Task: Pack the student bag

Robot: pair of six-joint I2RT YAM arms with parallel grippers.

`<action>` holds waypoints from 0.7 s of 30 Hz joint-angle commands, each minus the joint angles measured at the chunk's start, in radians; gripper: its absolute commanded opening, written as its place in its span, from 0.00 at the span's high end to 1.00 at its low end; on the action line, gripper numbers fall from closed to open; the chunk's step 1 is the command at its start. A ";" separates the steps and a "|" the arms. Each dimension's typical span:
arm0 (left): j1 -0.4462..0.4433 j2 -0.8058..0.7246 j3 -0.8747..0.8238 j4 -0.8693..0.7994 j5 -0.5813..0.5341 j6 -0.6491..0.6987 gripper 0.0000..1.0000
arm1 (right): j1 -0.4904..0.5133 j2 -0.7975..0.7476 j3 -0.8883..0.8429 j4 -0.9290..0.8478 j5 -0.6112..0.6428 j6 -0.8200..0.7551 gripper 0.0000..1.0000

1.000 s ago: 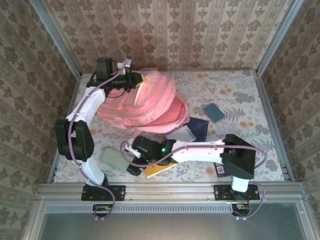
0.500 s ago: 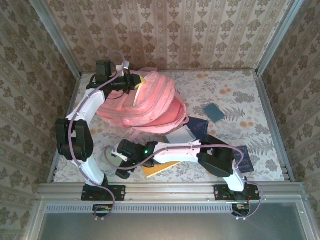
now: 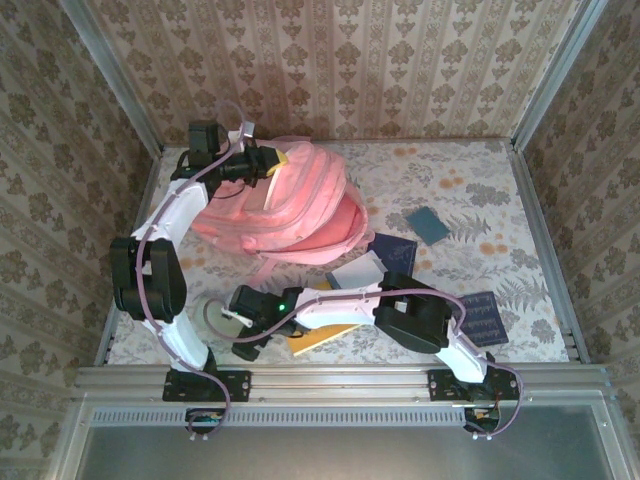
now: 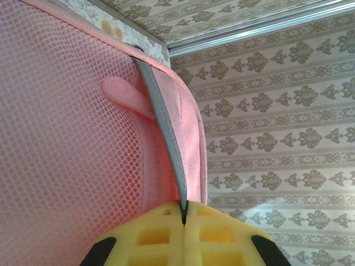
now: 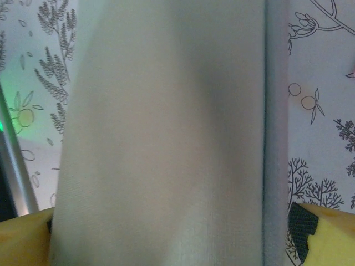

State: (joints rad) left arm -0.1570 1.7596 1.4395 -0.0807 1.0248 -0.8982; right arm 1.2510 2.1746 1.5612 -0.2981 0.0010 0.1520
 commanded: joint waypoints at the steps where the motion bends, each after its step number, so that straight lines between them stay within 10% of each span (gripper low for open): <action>1: 0.011 -0.008 -0.004 0.078 0.021 -0.026 1.00 | 0.004 0.041 0.041 -0.060 0.054 -0.010 0.00; 15: 0.012 -0.008 -0.008 0.087 0.026 -0.034 1.00 | 0.008 0.092 0.096 -0.035 0.047 -0.029 0.01; 21: 0.011 -0.006 -0.010 0.087 0.027 -0.033 1.00 | 0.010 0.077 0.065 0.014 0.046 -0.037 0.18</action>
State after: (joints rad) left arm -0.1570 1.7596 1.4322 -0.0582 1.0321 -0.9241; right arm 1.2549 2.2402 1.6409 -0.3214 0.0566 0.1291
